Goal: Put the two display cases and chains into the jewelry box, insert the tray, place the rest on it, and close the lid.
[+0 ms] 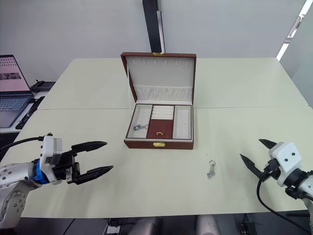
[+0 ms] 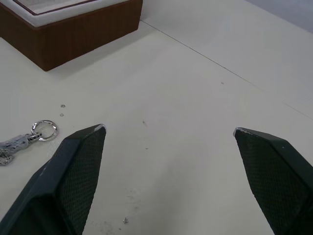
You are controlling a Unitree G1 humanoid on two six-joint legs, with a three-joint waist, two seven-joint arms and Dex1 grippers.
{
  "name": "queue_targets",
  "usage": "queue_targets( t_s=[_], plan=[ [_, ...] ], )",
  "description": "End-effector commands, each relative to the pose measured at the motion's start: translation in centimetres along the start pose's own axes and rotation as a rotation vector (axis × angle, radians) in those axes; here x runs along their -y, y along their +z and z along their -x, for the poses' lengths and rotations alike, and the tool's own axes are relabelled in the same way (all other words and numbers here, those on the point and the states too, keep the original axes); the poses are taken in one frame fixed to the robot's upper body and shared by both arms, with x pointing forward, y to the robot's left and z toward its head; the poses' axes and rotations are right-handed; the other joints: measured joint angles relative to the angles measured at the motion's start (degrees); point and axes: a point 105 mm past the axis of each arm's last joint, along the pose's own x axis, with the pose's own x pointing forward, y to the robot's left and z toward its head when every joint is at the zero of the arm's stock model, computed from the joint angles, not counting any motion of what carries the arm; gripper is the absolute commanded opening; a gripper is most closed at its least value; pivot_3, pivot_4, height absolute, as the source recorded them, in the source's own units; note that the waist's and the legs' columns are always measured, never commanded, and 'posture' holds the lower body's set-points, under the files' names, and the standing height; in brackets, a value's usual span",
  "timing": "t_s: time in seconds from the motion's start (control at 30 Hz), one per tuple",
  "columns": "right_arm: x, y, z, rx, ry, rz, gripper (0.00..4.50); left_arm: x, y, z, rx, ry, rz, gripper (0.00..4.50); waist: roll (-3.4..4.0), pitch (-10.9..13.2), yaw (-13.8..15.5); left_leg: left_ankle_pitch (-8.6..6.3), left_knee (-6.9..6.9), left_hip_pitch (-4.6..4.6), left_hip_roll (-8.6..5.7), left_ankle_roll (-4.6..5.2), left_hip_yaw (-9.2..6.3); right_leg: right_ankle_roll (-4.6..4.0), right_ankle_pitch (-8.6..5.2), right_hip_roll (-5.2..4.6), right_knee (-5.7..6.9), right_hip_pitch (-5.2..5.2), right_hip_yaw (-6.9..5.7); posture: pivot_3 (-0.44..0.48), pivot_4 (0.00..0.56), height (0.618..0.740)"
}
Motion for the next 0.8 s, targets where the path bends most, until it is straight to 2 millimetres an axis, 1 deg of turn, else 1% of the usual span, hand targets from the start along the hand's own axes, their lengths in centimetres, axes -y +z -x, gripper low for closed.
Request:
queue_targets(
  t_s=[0.03,0.17,0.3,0.37,0.4,0.53,0.67,0.8],
  plan=[
    [-2.5,1.5,-0.3,0.038,0.077,-0.011,4.47,1.9,1.4,-1.5,0.052,-0.196,-0.016,4.50,0.00,0.0,0.0,0.00,0.00,0.01,-0.01,0.00,0.00,0.00,0.00,-0.01,0.00,0.02,0.00,0.000,0.150,0.740],
    [-5.5,1.9,-0.3,0.010,0.147,-0.057,4.47,3.1,1.6,-2.5,0.070,-0.342,-0.023,4.50,0.00,0.0,0.0,0.00,0.00,0.03,-0.01,0.01,-0.01,0.00,0.00,0.03,-0.01,0.03,-0.01,0.000,0.150,0.740],
    [-8.4,1.4,-0.5,-0.066,0.186,-0.099,4.47,3.4,2.0,-3.4,0.094,-0.396,-0.042,4.50,0.00,0.0,0.0,-0.07,0.00,0.05,-0.02,0.12,-0.01,0.00,0.00,0.07,-0.01,0.04,0.01,0.000,0.150,0.740],
    [-9.4,1.1,-0.7,-0.100,0.193,-0.111,4.47,3.4,2.3,-3.7,0.107,-0.408,-0.045,4.50,-0.01,0.0,0.0,-0.13,0.01,0.06,-0.03,0.23,-0.03,0.00,0.00,0.07,-0.01,0.05,0.00,0.000,0.150,0.740],
    [-9.9,1.0,-0.9,-0.109,0.190,-0.143,4.47,3.5,2.5,-3.9,0.113,-0.414,-0.048,4.50,-0.01,0.0,0.0,-0.13,0.01,0.07,-0.03,0.23,-0.02,0.00,0.00,0.07,-0.01,0.05,0.00,0.000,0.150,0.740],
    [-10.5,0.6,-1.7,-0.151,0.149,-0.184,4.47,3.9,2.9,-4.3,0.117,-0.446,-0.054,4.50,-0.01,0.0,0.0,-0.13,0.01,0.07,-0.03,0.23,-0.03,0.00,0.00,0.08,-0.01,0.04,0.02,0.000,0.150,0.740],
    [-10.5,-0.7,-2.6,-0.205,0.079,-0.210,4.47,4.0,3.2,-4.7,0.123,-0.452,-0.061,4.50,-0.01,0.0,0.0,-0.13,0.01,0.07,-0.03,0.23,-0.05,0.00,-0.01,0.08,0.00,0.03,0.00,0.000,0.150,0.740],
    [-10.6,-1.9,-3.3,-0.246,0.024,-0.238,4.47,3.7,3.0,-4.9,0.120,-0.438,-0.063,4.50,-0.01,0.0,0.0,-0.13,0.01,0.08,-0.04,0.23,-0.04,0.01,-0.01,0.08,-0.01,0.03,0.01,0.000,0.150,0.740]
  ],
)
